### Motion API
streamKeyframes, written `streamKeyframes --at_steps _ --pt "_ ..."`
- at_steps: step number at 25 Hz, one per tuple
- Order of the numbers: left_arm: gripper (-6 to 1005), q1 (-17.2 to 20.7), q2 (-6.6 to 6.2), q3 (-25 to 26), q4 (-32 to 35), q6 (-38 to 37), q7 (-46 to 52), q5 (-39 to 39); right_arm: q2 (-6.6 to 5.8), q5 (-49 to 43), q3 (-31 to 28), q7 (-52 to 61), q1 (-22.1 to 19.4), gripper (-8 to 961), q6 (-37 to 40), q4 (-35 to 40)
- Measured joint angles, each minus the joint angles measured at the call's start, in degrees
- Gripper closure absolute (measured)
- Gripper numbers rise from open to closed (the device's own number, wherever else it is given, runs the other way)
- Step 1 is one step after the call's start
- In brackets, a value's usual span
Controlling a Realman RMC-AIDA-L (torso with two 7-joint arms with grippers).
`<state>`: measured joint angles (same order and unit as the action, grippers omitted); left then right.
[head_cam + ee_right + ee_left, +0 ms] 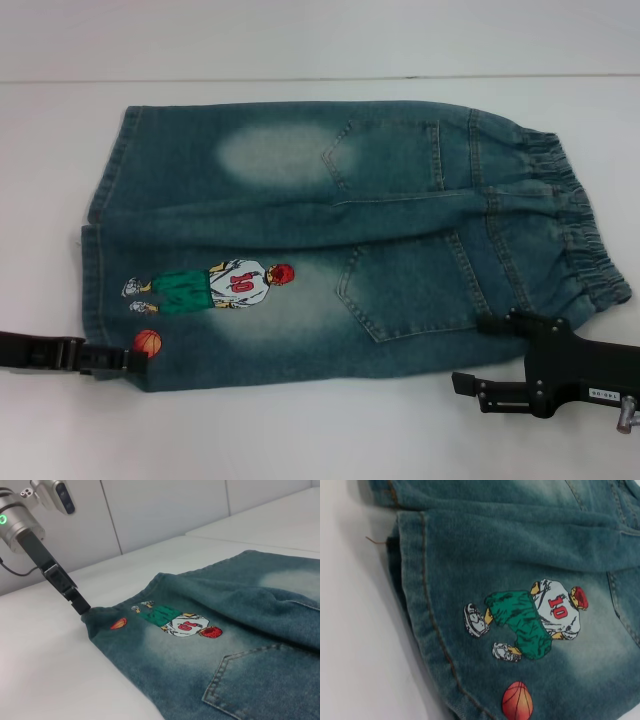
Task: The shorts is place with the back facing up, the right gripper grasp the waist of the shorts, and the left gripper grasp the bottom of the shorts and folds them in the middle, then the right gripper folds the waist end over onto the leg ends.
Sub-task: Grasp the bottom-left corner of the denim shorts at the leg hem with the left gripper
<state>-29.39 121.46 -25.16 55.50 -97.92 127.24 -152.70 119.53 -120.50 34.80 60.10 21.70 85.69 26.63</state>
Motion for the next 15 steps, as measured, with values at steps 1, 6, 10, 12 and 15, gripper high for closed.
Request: streamKeyframes --at_steps 1,6,10,12,15 --pt "131 -0.1 0.00 0.0 0.0 -0.1 0.0 0.1 0.00 0.0 0.0 0.0 0.0 34 0.0 0.0" --pt "183 -0.5 -0.02 -1.4 -0.2 -0.3 -0.3 0.1 0.00 0.0 0.0 -0.1 0.0 35 -0.1 0.0" --pt "353 -0.6 -0.11 -1.9 -0.5 0.2 -0.4 0.0 0.00 0.0 0.0 -0.1 0.2 35 0.0 0.0" --pt "433 -0.6 -0.17 -1.9 -0.5 0.5 -0.4 0.0 0.00 0.0 0.0 -0.1 0.2 36 0.1 0.0" --pt "553 -0.6 -0.31 -1.6 -0.5 1.1 -0.3 0.1 0.00 0.0 0.0 -0.1 0.1 36 0.3 0.0"
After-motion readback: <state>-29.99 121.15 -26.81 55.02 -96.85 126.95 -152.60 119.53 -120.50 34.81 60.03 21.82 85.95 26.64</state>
